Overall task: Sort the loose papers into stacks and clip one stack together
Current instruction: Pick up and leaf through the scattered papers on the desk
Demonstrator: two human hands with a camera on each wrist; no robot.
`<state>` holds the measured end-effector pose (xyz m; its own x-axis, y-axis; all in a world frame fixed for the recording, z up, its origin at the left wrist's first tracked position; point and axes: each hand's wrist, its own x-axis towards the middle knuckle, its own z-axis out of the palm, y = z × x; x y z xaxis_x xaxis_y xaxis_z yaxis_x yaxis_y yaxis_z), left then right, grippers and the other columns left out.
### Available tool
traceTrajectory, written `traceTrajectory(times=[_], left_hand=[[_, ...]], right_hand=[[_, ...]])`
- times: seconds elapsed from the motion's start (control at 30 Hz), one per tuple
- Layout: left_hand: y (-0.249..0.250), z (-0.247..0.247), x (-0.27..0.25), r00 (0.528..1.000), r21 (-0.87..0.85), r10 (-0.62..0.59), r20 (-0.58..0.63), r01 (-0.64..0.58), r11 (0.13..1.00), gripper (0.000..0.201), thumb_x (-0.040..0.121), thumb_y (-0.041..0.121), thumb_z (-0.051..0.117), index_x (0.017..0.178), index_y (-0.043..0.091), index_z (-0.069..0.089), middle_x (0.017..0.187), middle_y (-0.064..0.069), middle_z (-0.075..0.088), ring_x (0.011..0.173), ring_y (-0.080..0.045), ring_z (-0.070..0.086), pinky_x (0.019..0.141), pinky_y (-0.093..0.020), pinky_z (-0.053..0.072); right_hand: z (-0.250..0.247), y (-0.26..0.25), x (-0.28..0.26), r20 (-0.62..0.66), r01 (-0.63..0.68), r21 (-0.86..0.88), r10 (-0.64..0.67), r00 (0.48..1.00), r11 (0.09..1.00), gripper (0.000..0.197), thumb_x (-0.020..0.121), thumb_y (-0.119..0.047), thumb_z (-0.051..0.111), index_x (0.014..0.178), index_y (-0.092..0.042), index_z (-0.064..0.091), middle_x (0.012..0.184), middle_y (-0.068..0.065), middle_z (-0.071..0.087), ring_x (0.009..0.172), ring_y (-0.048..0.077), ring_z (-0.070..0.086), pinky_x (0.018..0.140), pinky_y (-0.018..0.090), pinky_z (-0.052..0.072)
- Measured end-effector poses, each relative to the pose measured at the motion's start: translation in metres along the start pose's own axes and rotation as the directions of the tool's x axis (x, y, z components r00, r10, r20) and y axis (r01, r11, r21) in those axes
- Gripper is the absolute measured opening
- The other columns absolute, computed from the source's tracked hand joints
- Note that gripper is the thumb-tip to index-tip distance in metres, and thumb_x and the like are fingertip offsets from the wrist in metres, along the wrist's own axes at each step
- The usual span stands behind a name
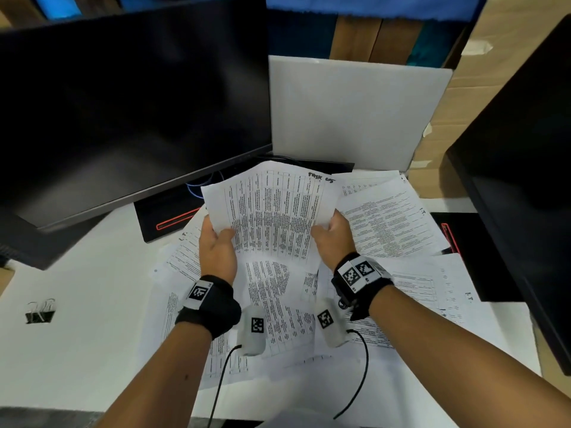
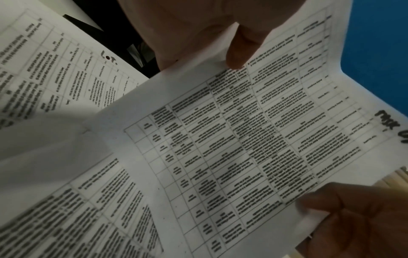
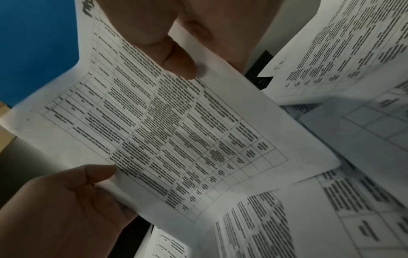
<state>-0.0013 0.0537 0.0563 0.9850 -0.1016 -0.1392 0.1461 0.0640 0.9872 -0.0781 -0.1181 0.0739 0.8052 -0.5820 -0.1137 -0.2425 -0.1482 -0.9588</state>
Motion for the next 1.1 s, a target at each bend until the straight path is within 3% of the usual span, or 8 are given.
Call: traceTrajectory(times=[0.2,0.37,0.47,0.53,0.73,0.83,0.97,1.1], left_hand=[[0.009,0.005,0.005,0.998,0.034,0.053,0.034,-0.054,0.998,0.04,0.093,-0.001,0.044,0.128,0.016,0.054,0.112,0.011,0.066,0.096,0.006,0.063,0.079,-0.01,0.049],[0.008,0.001,0.014,0.999,0.098,0.027,0.039,-0.031,0.995,0.037,0.094,0.002,0.047,0.128,0.012,0.055,0.116,0.002,0.065,0.098,-0.004,0.06,0.088,-0.022,0.047],[0.019,0.01,0.021,0.992,0.059,0.104,0.068,-0.108,0.992,0.032,0.092,-0.001,0.047,0.12,0.012,0.054,0.105,0.007,0.063,0.095,-0.003,0.059,0.079,-0.011,0.047],[0.023,0.021,0.025,0.986,0.034,0.158,0.05,-0.16,0.987,0.03,0.092,-0.002,0.046,0.115,0.015,0.051,0.1,0.006,0.059,0.092,-0.005,0.056,0.08,-0.011,0.047],[-0.019,0.059,0.031,0.993,0.22,-0.09,0.076,0.071,0.973,0.017,0.089,0.011,0.049,0.096,0.023,0.059,0.088,-0.001,0.064,0.073,-0.019,0.058,0.073,-0.039,0.048],[-0.051,0.084,0.018,0.893,0.503,-0.358,0.272,0.185,0.844,0.015,0.093,0.009,0.051,0.088,0.016,0.063,0.092,-0.013,0.069,0.065,-0.019,0.067,0.062,-0.031,0.054],[-0.082,0.108,0.005,0.819,0.74,-0.473,0.324,0.092,0.666,0.027,0.072,0.025,0.065,0.092,0.008,0.072,0.093,-0.016,0.074,0.089,-0.033,0.071,0.083,-0.043,0.058],[-0.088,0.126,-0.009,0.799,0.856,-0.469,0.377,-0.107,0.506,0.03,0.081,0.035,0.071,0.099,0.012,0.067,0.092,-0.003,0.068,0.069,-0.018,0.063,0.056,-0.02,0.046]], right_hand=[[-0.003,-0.007,0.0,-0.045,-0.013,0.021,0.014,0.999,1.0,0.038,0.086,0.008,0.048,0.07,-0.026,0.044,0.062,-0.01,0.045,0.047,-0.005,0.046,0.043,0.004,0.033],[-0.005,0.002,-0.008,-0.02,-0.094,-0.055,0.093,0.995,0.994,0.024,0.09,-0.001,0.051,0.073,-0.018,0.049,0.066,0.003,0.052,0.053,0.015,0.048,0.042,0.007,0.036],[-0.013,-0.005,-0.006,-0.07,-0.036,0.006,0.036,0.997,0.999,0.016,0.091,-0.004,0.054,0.094,-0.018,0.061,0.099,0.018,0.069,0.087,0.036,0.063,0.067,0.031,0.055],[-0.026,-0.01,-0.003,-0.144,-0.029,0.056,0.037,0.989,0.998,0.022,0.092,-0.004,0.053,0.1,-0.024,0.06,0.108,0.019,0.068,0.096,0.04,0.059,0.08,0.047,0.052],[-0.096,0.0,0.008,-0.448,-0.061,0.259,0.176,0.877,0.964,0.029,0.092,0.0,0.05,0.115,-0.012,0.061,0.107,0.003,0.067,0.097,0.018,0.063,0.082,0.03,0.053],[-0.128,0.008,0.006,-0.534,-0.05,0.246,0.178,0.827,0.968,0.03,0.091,0.001,0.049,0.114,-0.015,0.061,0.098,-0.004,0.066,0.083,0.007,0.061,0.076,0.026,0.051],[-0.154,0.017,-0.004,-0.599,-0.036,0.277,0.202,0.775,0.96,0.036,0.091,0.001,0.048,0.12,-0.018,0.058,0.096,-0.012,0.063,0.08,-0.004,0.058,0.064,0.011,0.046],[-0.166,0.024,-0.012,-0.621,-0.026,0.277,0.2,0.758,0.96,0.039,0.091,0.003,0.047,0.125,-0.016,0.057,0.099,-0.011,0.063,0.08,-0.004,0.058,0.06,0.006,0.047]])
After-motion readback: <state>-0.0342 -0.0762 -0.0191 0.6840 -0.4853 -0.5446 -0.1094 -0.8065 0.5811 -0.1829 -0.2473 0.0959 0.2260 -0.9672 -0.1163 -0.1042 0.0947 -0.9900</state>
